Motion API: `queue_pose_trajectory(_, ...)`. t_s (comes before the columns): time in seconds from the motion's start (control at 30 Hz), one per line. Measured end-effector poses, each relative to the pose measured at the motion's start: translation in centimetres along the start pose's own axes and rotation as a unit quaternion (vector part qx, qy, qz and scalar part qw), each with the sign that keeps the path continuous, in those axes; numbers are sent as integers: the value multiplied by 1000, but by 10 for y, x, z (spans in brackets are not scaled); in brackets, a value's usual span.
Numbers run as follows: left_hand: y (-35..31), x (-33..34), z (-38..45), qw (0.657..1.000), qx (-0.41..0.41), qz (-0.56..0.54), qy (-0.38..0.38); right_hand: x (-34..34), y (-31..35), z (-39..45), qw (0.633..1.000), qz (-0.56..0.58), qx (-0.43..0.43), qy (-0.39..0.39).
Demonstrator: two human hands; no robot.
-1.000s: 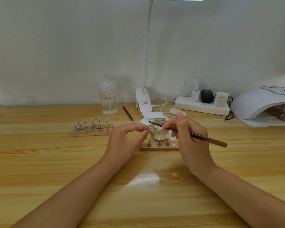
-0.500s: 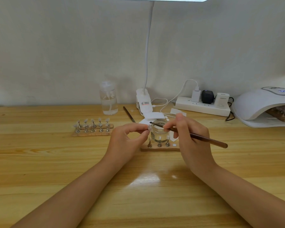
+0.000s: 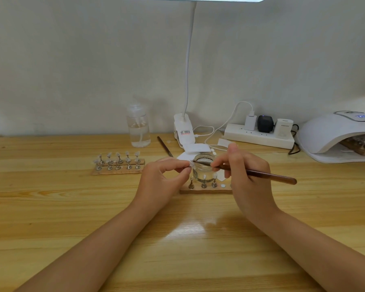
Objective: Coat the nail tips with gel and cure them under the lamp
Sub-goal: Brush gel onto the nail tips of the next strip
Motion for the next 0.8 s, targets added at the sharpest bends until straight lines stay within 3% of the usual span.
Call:
queue_pose_trajectory(0.2, 0, 1, 0, 1000, 7, 11, 2, 9, 0, -1, 998, -46, -1, 40)
queue_pose_trajectory(0.8, -1, 0, -1, 1000, 7, -7, 5, -8, -3, 1, 994, 66, 70, -46)
Point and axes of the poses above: each hand's wrist, its own z-axis towards the middle knuckle, its own x-axis out of the palm, y = z × x, the point moved 7 cm from there along z, towards the middle knuckle, and after that the axes turned 14 degrees about z, right-handed, at the moved point
